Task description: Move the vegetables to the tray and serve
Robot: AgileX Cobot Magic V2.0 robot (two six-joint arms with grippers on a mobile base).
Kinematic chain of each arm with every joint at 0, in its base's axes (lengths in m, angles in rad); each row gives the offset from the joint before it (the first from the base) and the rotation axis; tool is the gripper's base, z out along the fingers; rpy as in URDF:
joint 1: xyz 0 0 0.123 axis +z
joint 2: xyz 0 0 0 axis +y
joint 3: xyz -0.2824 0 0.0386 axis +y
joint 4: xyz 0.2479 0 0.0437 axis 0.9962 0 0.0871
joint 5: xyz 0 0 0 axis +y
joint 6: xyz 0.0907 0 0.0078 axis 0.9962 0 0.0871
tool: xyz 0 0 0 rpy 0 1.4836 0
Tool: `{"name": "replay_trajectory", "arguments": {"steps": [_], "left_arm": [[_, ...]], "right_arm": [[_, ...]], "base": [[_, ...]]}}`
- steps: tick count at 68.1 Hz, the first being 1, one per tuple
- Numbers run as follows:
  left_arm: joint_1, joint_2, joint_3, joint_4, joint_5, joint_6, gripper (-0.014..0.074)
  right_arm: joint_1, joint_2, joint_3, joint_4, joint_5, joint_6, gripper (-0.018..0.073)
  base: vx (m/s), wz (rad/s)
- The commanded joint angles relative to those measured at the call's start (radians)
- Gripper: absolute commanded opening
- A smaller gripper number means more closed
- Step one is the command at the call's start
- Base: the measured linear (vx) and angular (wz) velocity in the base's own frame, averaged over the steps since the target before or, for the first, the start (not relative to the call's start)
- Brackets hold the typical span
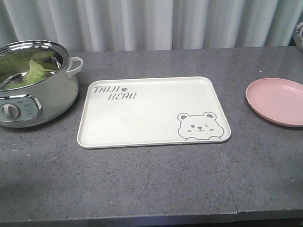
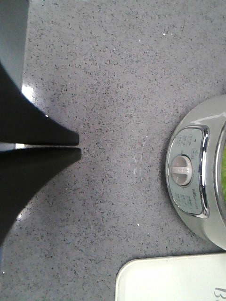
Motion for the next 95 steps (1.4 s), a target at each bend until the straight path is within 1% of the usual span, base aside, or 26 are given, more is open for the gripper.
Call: {"name": "replay_trajectory", "arguments": {"steps": [1,18,34,40,45,52,56,59,62,63,64,71,76,80,84,95], "left_arm": [[-0.001,0.023,-0.044,-0.001,0.002,0.003,-0.0006],[-0.001,0.037,-0.04,0.0,-0.027,0.002,-0.0006],[-0.001,0.037,-0.04,0.0,-0.028,0.002,-0.0006],[-0.001,0.037,-0.04,0.0,-0.028,0.002,0.0],[-0.001,0.037,-0.04,0.0,-0.028,0.002,0.0018],[-0.001,0.037,-0.04,0.0,-0.028,0.001,0.0088],[-0.001,0.037,-0.04,0.0,-0.027,-0.002,0.016],[-0.001,0.037,-0.04,0.0,-0.024,-0.003,0.022],[-0.001,0.037,-0.04,0.0,-0.022,-0.005,0.0299],[-0.001,0.037,-0.04,0.0,-0.022,-0.005,0.0311],[-0.001,0.037,-0.04,0.0,-0.022,-0.005,0.0347],[-0.001,0.037,-0.04,0.001,-0.023,-0.005,0.0515],[-0.001,0.037,-0.04,0.002,-0.022,-0.005,0.0604],[-0.001,0.037,-0.04,0.002,-0.022,-0.005,0.0645],[-0.001,0.037,-0.04,0.002,-0.022,-0.005,0.0657],[-0.001,0.037,-0.04,0.002,-0.027,0.003,0.0624]], "right_arm": [[0.002,0.041,-0.071,-0.018,0.003,-0.033,-0.0003],[0.002,0.07,-0.073,-0.015,0.006,-0.032,-0.0003],[0.002,0.07,-0.072,-0.015,0.014,-0.031,-0.0003],[0.002,0.07,-0.072,-0.015,0.014,-0.03,0.0],[0.002,0.07,-0.072,-0.017,0.014,-0.03,0.002],[0.002,0.07,-0.072,-0.017,0.014,-0.03,0.0078],[0.002,0.07,-0.072,-0.017,0.014,-0.03,0.0137],[0.002,0.07,-0.072,-0.017,0.014,-0.03,0.0183],[0.002,0.07,-0.072,-0.017,0.014,-0.03,0.0246],[0.002,0.07,-0.072,-0.017,0.014,-0.03,0.0264],[0.002,0.07,-0.072,-0.017,0.014,-0.03,0.0284],[0.002,0.07,-0.072,-0.017,0.013,-0.03,0.0421],[0.002,0.07,-0.072,-0.018,0.013,-0.03,0.0501],[0.002,0.07,-0.072,-0.019,0.012,-0.03,0.0549],[0.002,0.07,-0.072,-0.02,0.012,-0.03,0.0577],[0.002,0.07,-0.072,-0.02,0.012,-0.03,0.0587]], "base": [[0.0,0.0],[0.0,0.0],[0.0,0.0],[0.0,0.0],[0.0,0.0],[0.0,0.0],[0.0,0.0],[0.0,0.0],[0.0,0.0],[0.0,0.0],[0.0,0.0],[0.0,0.0],[0.0,0.0],[0.0,0.0],[0.0,0.0],[0.0,0.0]]}}
